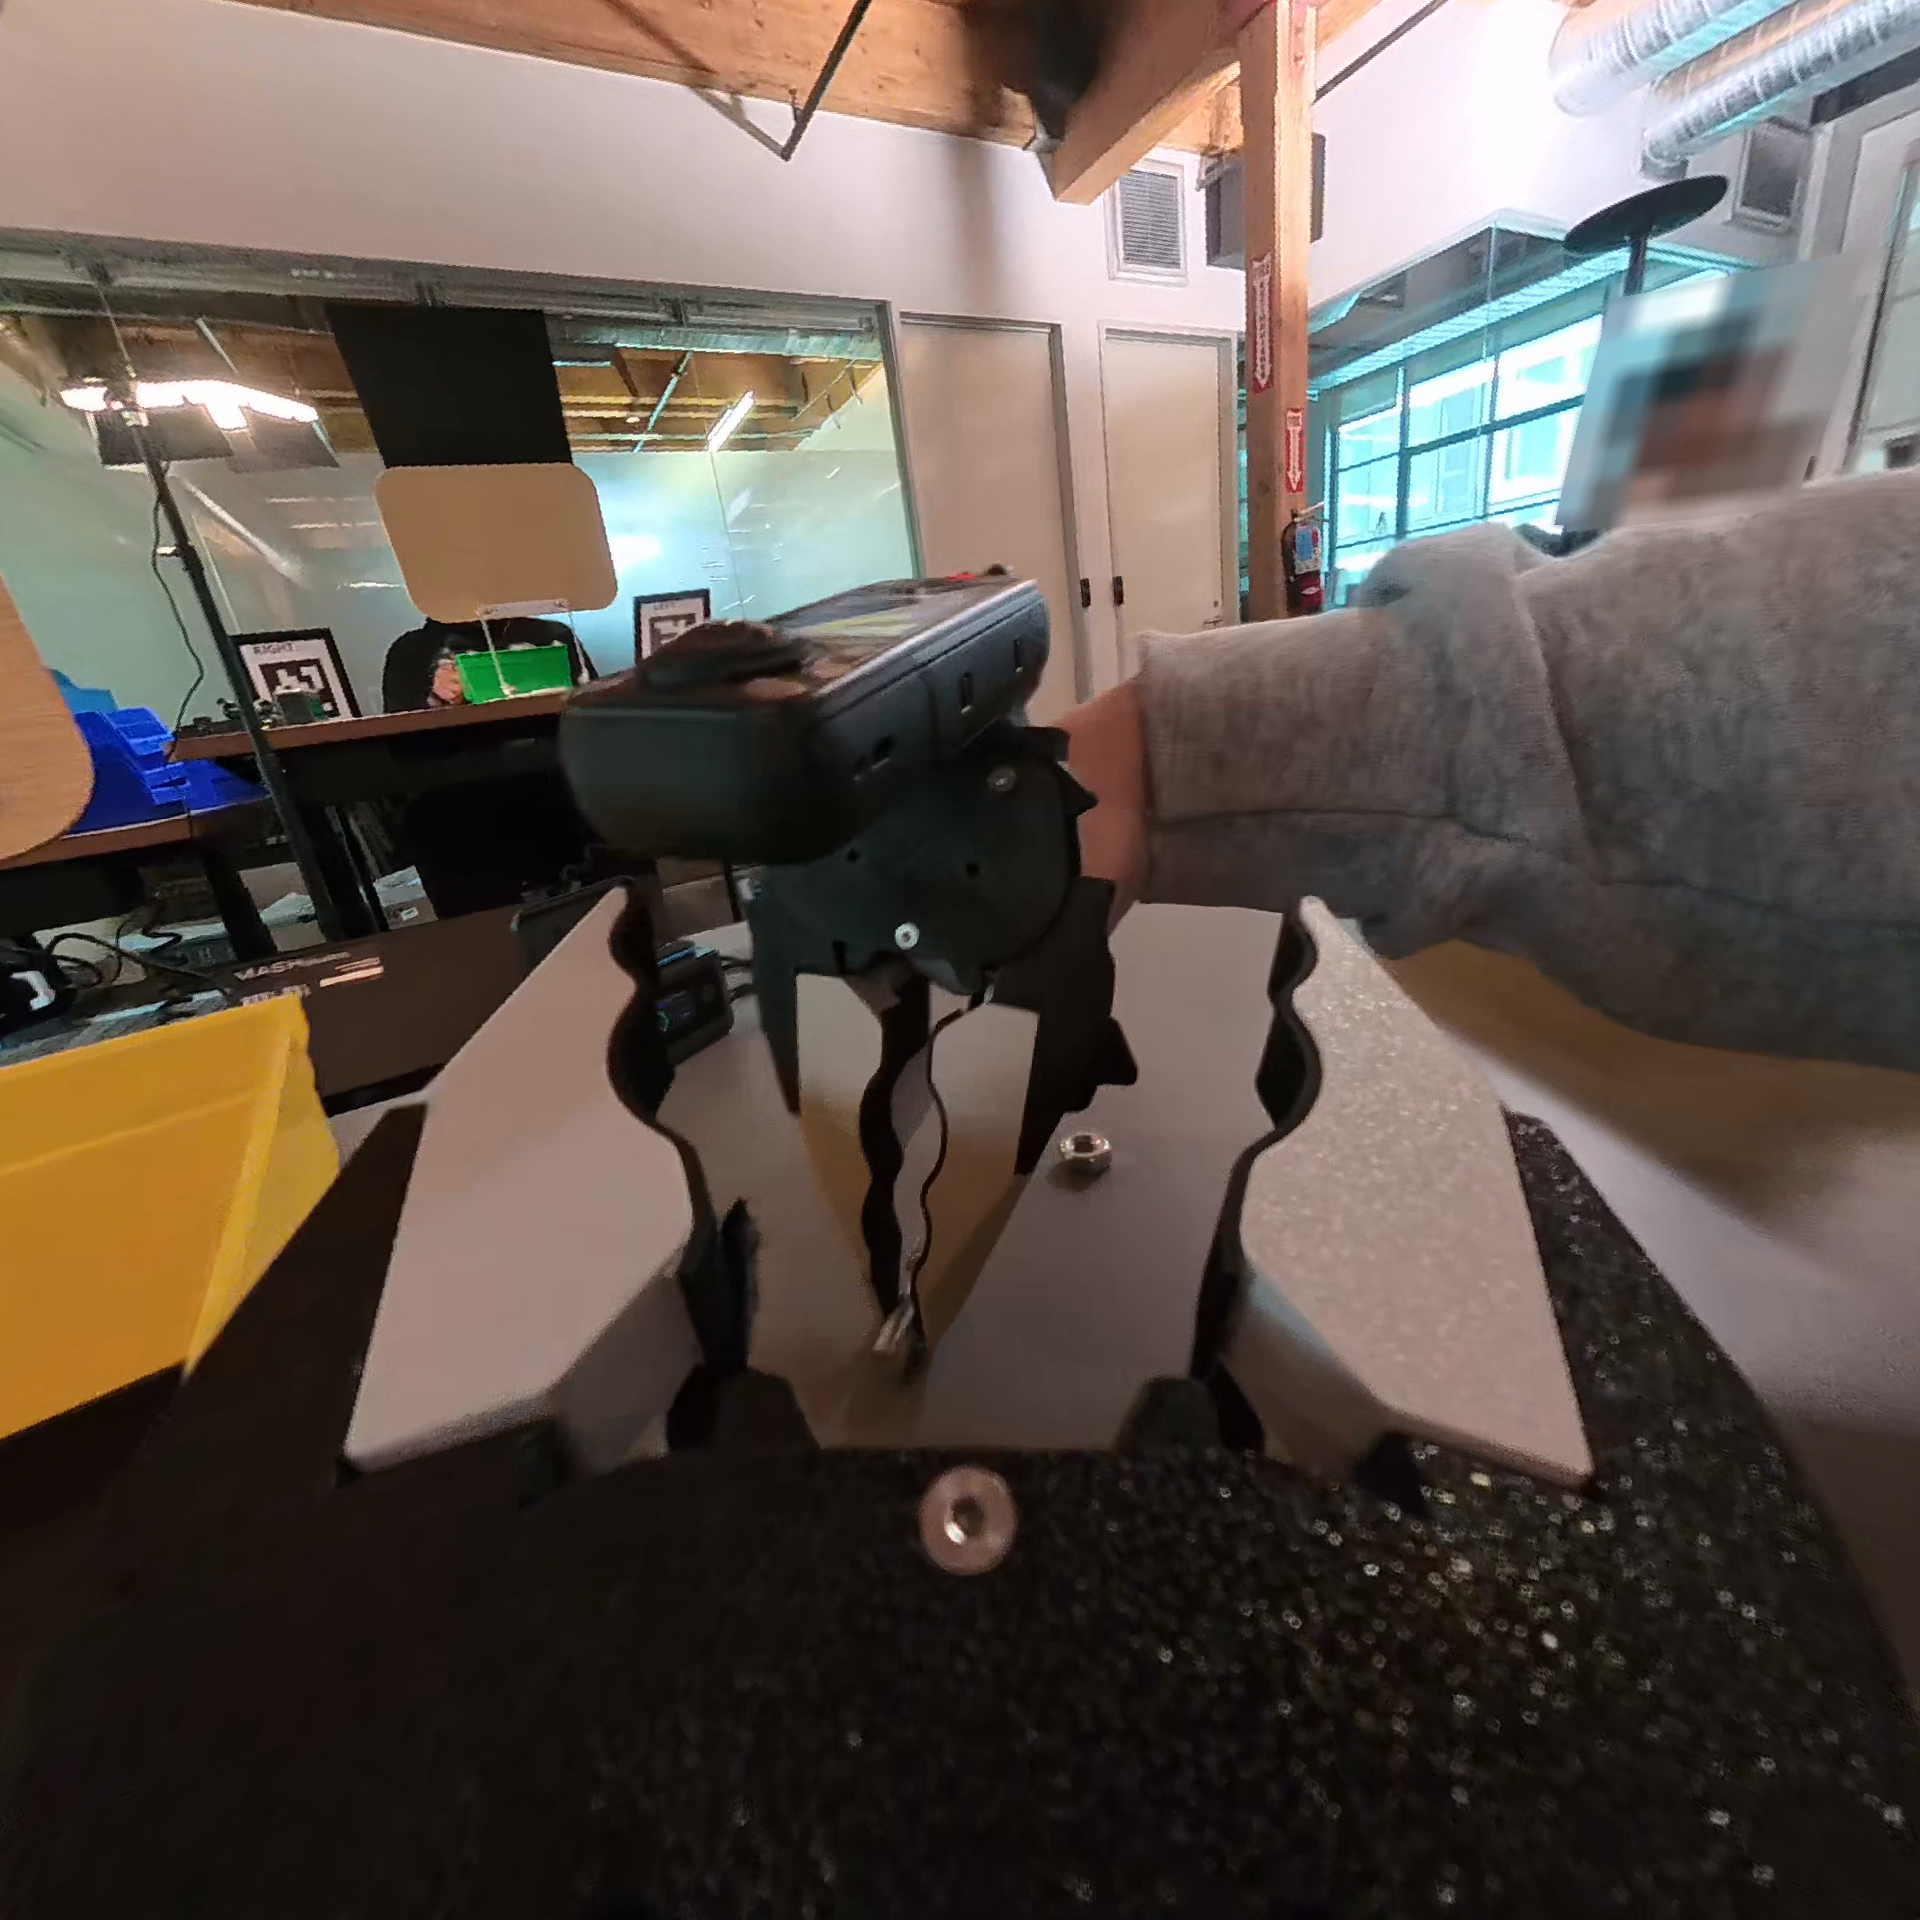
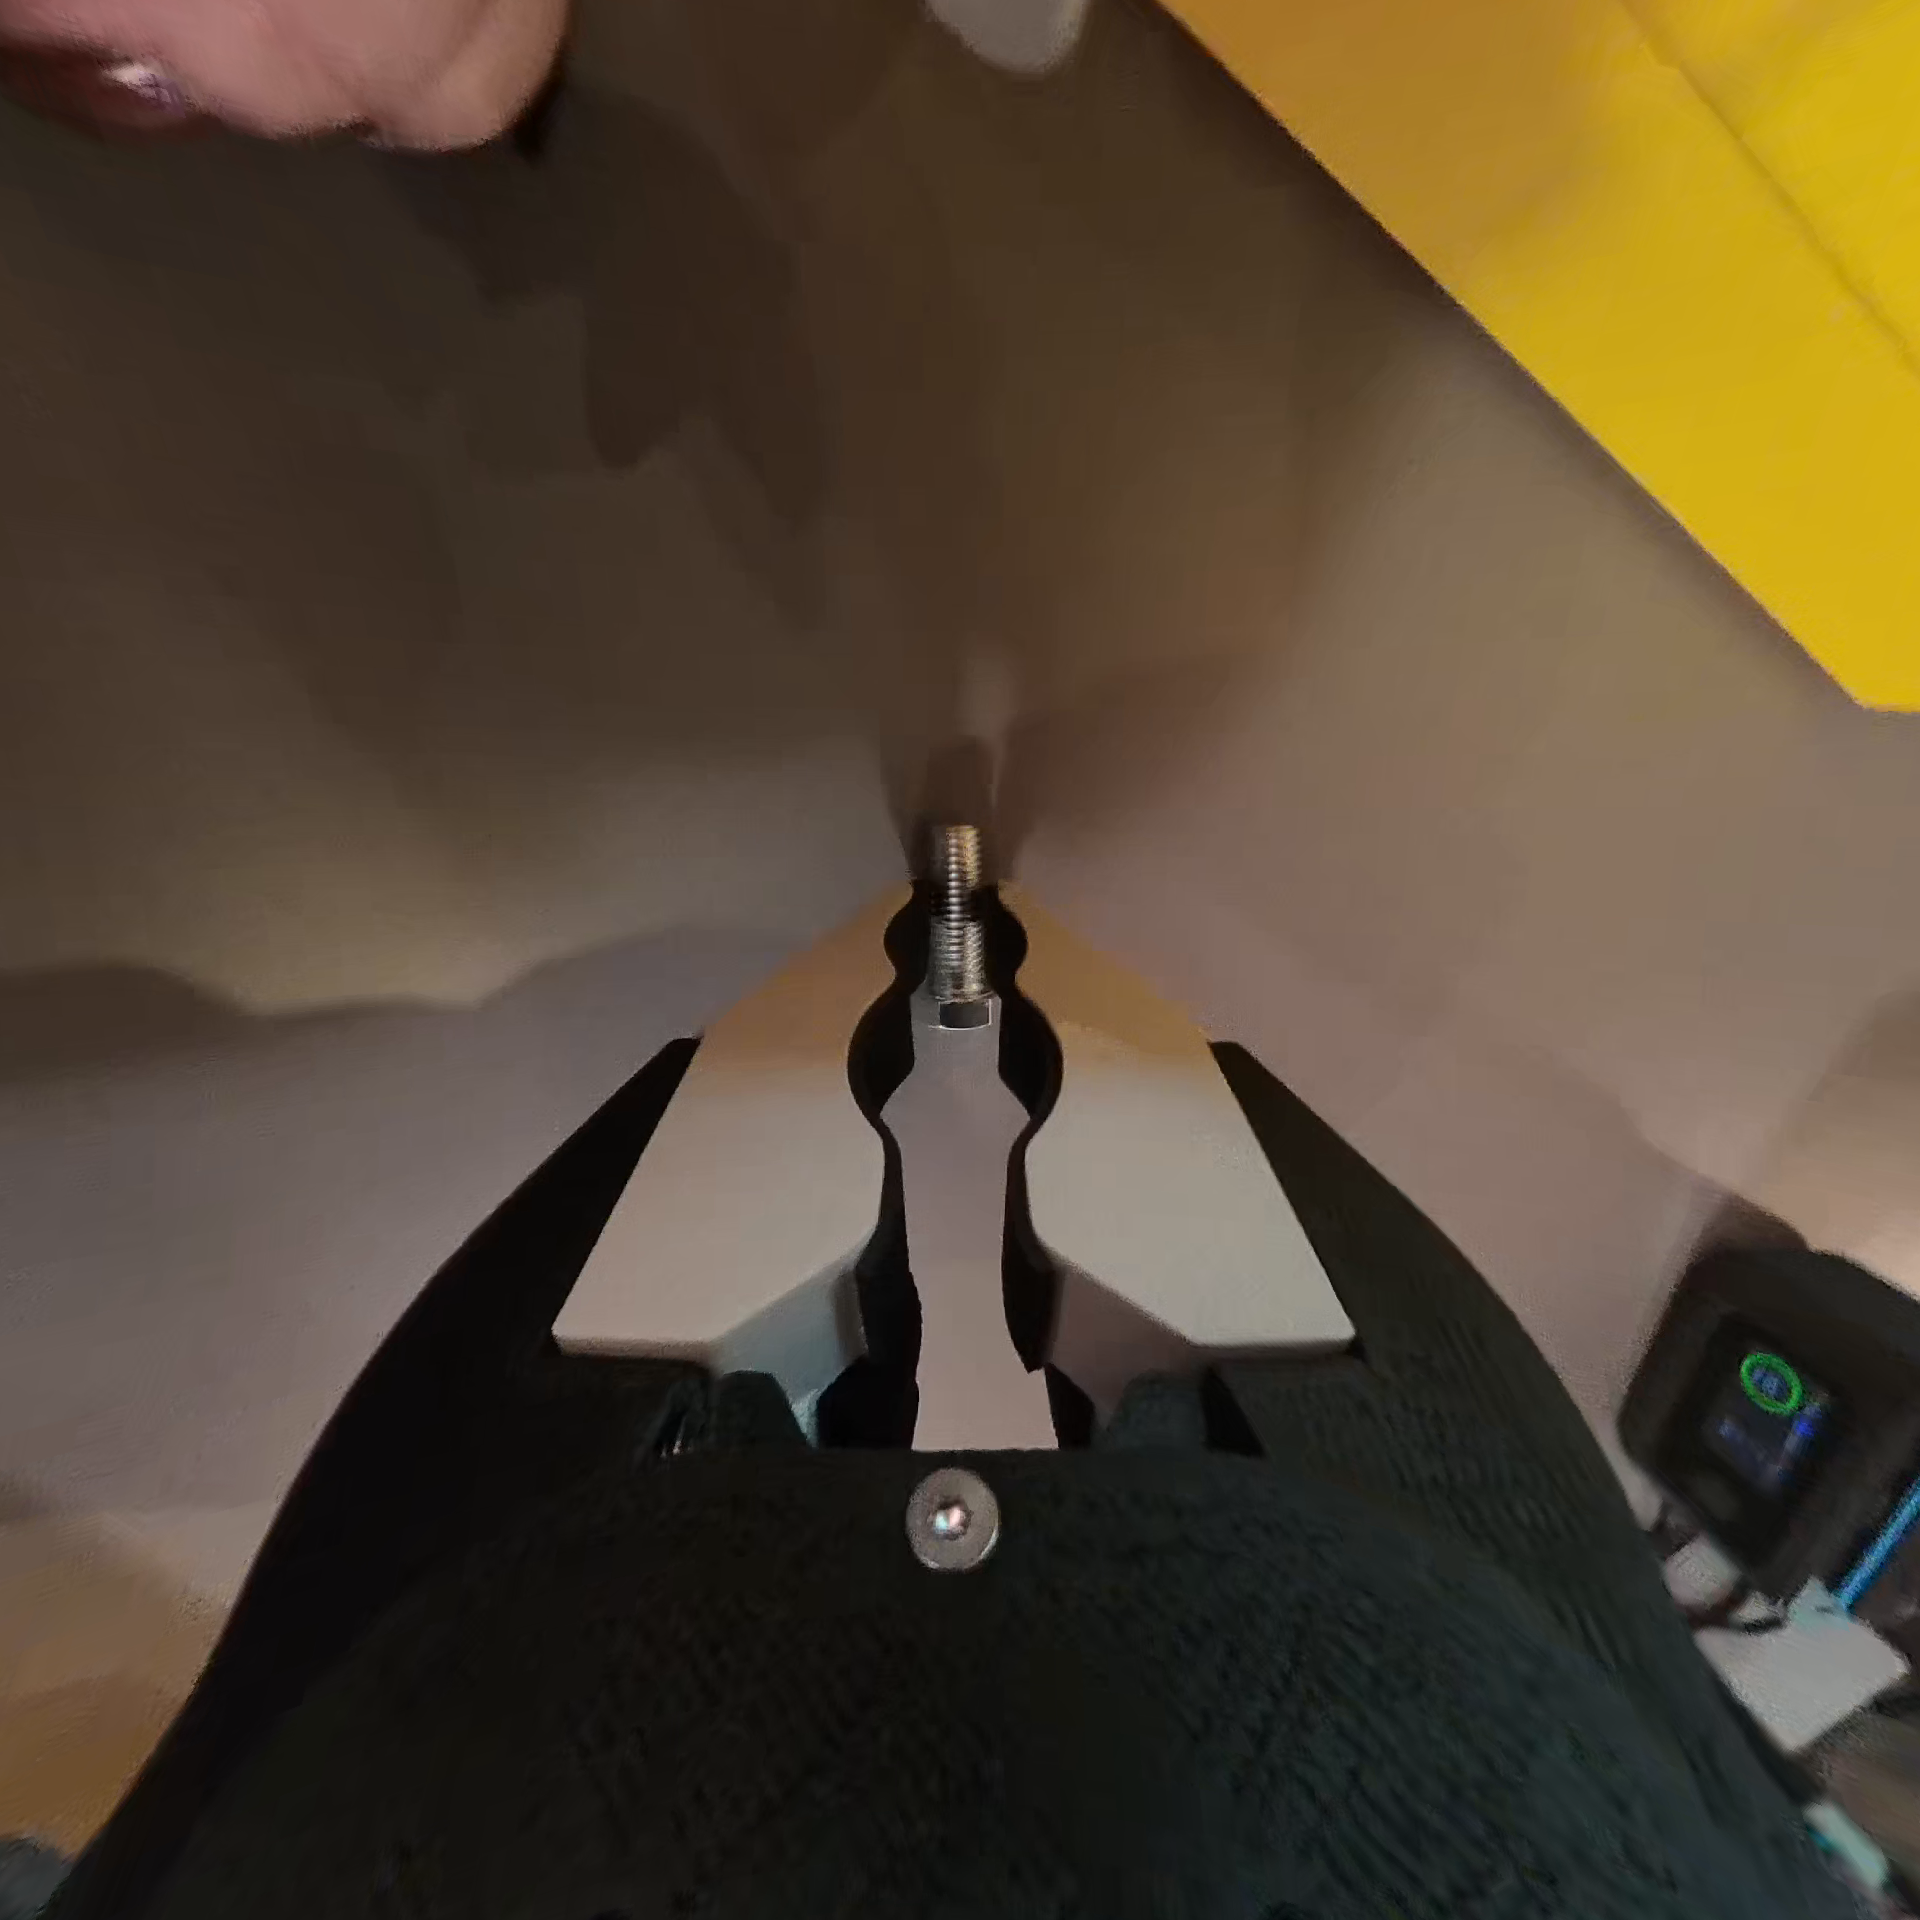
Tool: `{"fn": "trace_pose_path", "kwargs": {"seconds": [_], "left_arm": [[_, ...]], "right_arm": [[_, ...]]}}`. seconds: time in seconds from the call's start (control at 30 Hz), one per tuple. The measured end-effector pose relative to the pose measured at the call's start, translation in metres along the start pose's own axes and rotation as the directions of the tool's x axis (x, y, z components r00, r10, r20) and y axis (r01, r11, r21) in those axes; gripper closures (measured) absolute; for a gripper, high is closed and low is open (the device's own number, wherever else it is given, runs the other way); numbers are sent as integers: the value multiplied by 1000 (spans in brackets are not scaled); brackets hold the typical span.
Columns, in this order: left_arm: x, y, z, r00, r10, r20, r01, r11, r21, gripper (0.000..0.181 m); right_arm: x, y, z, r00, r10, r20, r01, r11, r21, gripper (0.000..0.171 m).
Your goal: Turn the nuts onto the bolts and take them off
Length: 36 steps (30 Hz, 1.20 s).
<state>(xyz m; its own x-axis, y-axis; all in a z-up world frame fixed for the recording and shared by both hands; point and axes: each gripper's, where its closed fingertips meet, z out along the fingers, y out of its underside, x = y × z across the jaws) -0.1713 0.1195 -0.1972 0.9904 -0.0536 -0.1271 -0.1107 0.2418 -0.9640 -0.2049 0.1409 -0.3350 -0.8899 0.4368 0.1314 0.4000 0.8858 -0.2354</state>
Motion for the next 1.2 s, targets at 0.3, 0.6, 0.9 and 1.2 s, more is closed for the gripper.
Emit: {"fn": "trace_pose_path", "kwargs": {"seconds": [0.3,0.6,0.9,1.2], "left_arm": [[9,26,13,998,-40,-42,33,987,-157,85],[96,25,23,878,-190,-438,114,974,-195,148],[106,15,18,744,-383,-548,298,923,-241,164],[78,50,25,950,20,-311,-117,948,-296,164]], "right_arm": [[-22,-24,-116,919,383,90,-272,455,848,164],[-81,-5,-149,910,375,176,-217,69,974,164],[-95,-9,-152,934,279,221,-237,25,971,164],[-77,0,-128,854,516,-70,-100,294,951,157]]}}
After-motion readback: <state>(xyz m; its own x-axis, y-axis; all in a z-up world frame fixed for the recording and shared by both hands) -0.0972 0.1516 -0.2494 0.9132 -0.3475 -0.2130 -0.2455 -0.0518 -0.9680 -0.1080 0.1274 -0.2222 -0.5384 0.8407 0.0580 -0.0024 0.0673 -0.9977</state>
